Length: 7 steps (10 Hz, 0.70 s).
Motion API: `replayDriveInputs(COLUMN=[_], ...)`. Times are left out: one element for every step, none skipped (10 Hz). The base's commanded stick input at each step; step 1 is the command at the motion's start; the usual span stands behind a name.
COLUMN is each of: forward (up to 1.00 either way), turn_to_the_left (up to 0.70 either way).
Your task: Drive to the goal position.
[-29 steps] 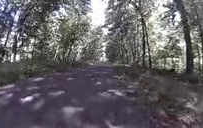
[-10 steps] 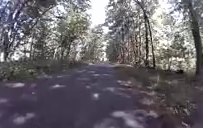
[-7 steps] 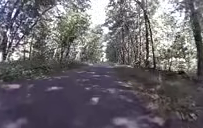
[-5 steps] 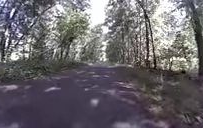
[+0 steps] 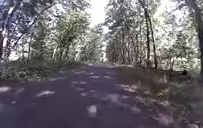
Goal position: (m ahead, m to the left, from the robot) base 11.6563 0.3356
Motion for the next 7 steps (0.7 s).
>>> replayDriveInputs(forward=[0.45,0.45,0.45,0.45,0.45,0.45,0.45], turn_to_the_left=[0.00,0.00,0.00,0.00,0.00,0.00,0.00])
